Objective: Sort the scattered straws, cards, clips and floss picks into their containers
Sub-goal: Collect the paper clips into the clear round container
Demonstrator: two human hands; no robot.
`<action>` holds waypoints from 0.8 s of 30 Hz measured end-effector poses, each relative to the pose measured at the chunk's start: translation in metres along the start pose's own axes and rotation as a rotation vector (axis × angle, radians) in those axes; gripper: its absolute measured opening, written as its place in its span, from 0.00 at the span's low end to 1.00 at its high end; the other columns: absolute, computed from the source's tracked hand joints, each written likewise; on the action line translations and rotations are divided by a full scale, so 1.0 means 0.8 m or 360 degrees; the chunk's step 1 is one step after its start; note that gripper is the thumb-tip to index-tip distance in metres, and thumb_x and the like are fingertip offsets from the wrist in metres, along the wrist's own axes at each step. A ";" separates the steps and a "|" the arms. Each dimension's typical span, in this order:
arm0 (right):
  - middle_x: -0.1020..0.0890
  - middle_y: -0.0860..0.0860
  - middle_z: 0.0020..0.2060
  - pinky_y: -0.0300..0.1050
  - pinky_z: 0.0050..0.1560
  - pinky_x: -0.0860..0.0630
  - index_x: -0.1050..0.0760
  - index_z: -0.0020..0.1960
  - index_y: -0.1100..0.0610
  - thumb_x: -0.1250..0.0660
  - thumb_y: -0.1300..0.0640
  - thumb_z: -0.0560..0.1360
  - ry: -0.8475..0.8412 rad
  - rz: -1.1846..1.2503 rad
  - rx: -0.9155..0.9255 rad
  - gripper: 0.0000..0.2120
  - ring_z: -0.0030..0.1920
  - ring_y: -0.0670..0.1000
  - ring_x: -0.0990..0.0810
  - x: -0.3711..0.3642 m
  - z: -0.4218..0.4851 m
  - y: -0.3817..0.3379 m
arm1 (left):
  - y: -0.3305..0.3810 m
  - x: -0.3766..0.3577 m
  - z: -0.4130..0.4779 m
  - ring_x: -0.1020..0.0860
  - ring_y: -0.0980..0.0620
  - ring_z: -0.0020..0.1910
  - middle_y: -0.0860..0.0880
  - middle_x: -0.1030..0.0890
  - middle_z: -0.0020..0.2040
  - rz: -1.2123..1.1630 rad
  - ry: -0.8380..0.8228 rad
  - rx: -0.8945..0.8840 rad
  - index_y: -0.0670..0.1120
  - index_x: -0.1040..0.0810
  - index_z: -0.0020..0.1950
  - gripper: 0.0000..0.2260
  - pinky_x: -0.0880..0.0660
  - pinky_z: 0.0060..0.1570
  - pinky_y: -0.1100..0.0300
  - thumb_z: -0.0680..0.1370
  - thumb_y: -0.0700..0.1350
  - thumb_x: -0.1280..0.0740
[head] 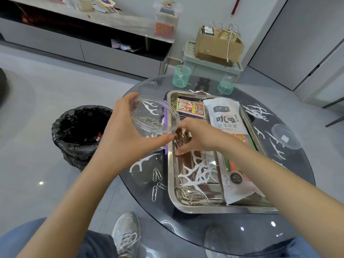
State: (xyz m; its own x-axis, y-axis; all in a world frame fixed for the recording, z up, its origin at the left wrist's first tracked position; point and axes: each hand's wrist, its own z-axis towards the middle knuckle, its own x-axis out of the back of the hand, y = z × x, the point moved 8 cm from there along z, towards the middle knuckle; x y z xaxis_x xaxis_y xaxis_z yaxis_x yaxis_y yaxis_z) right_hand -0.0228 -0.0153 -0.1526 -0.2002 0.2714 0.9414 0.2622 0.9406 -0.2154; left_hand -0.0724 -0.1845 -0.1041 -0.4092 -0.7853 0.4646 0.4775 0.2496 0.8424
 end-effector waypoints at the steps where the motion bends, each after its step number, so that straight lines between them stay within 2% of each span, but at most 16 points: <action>1: 0.25 0.47 0.59 0.45 0.59 0.30 0.26 0.64 0.52 0.24 0.44 0.65 0.0004 -0.0018 0.0005 0.31 0.59 0.49 0.28 0.000 0.001 -0.001 | -0.001 0.001 0.000 0.33 0.62 0.63 0.54 0.32 0.67 0.0001 0.0003 0.0005 0.50 0.41 0.74 0.54 0.39 0.54 0.75 0.53 0.68 0.30; 3: 0.25 0.47 0.55 0.45 0.56 0.28 0.25 0.62 0.54 0.23 0.45 0.65 0.0029 0.0009 0.0022 0.29 0.56 0.49 0.27 0.000 0.001 -0.003 | -0.002 0.001 0.000 0.33 0.62 0.63 0.55 0.32 0.67 -0.0001 0.0003 0.0017 0.50 0.41 0.74 0.54 0.40 0.54 0.75 0.53 0.68 0.30; 7: 0.22 0.49 0.50 0.46 0.53 0.26 0.21 0.55 0.55 0.24 0.50 0.68 0.0123 0.0040 0.0080 0.18 0.49 0.49 0.24 -0.001 -0.006 -0.006 | -0.003 -0.004 0.000 0.33 0.63 0.63 0.55 0.32 0.68 -0.0023 -0.0019 0.0020 0.50 0.41 0.74 0.53 0.39 0.51 0.80 0.53 0.67 0.29; 9: 0.21 0.50 0.49 0.43 0.51 0.26 0.20 0.52 0.56 0.27 0.54 0.71 0.0187 -0.0018 0.0105 0.12 0.48 0.49 0.24 -0.001 -0.009 -0.010 | -0.003 -0.006 0.001 0.33 0.64 0.63 0.55 0.32 0.68 -0.0033 -0.0029 0.0027 0.50 0.41 0.74 0.53 0.38 0.50 0.81 0.53 0.66 0.28; 11: 0.21 0.52 0.49 0.45 0.52 0.26 0.21 0.51 0.58 0.32 0.58 0.74 0.0253 -0.0148 0.0148 0.07 0.49 0.52 0.23 -0.001 -0.012 -0.017 | -0.003 -0.007 0.001 0.33 0.63 0.63 0.54 0.32 0.68 -0.0037 -0.0029 0.0031 0.50 0.41 0.74 0.52 0.38 0.50 0.80 0.54 0.65 0.28; 14: 0.21 0.54 0.49 0.49 0.52 0.26 0.21 0.51 0.61 0.37 0.61 0.75 0.0315 -0.0317 0.0229 0.08 0.50 0.54 0.23 -0.005 -0.015 -0.027 | -0.004 -0.006 -0.001 0.33 0.63 0.64 0.54 0.32 0.68 -0.0041 -0.0029 0.0028 0.50 0.41 0.74 0.52 0.39 0.51 0.79 0.54 0.65 0.28; 18: 0.19 0.54 0.44 0.49 0.49 0.25 0.19 0.49 0.60 0.35 0.59 0.74 0.0419 -0.0242 0.0221 0.08 0.45 0.53 0.22 -0.002 -0.018 -0.025 | -0.006 -0.005 0.000 0.34 0.64 0.63 0.55 0.32 0.68 -0.0044 -0.0036 0.0040 0.50 0.41 0.74 0.53 0.39 0.50 0.78 0.53 0.66 0.27; 20: 0.17 0.53 0.41 0.46 0.48 0.24 0.17 0.47 0.59 0.33 0.60 0.74 0.0504 -0.0086 0.0103 0.07 0.42 0.51 0.21 0.006 -0.021 -0.012 | -0.007 -0.005 0.000 0.34 0.64 0.63 0.55 0.32 0.68 -0.0055 -0.0042 0.0046 0.50 0.41 0.74 0.53 0.40 0.50 0.78 0.53 0.65 0.27; 24: 0.17 0.47 0.38 0.30 0.39 0.26 0.17 0.44 0.56 0.30 0.61 0.73 0.0532 0.0390 -0.0205 0.03 0.38 0.43 0.21 0.026 -0.030 0.024 | -0.008 -0.009 -0.001 0.35 0.66 0.63 0.55 0.33 0.69 -0.0070 -0.0086 0.0032 0.51 0.42 0.75 0.53 0.40 0.49 0.79 0.53 0.65 0.27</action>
State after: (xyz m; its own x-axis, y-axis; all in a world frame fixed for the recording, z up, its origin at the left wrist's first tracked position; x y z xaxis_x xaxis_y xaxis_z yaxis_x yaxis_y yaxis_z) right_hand 0.0006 0.0035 -0.1313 0.1937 0.3825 0.9034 0.3842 0.8177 -0.4286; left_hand -0.0724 -0.1810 -0.1129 -0.4708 -0.7643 0.4408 0.4425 0.2276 0.8674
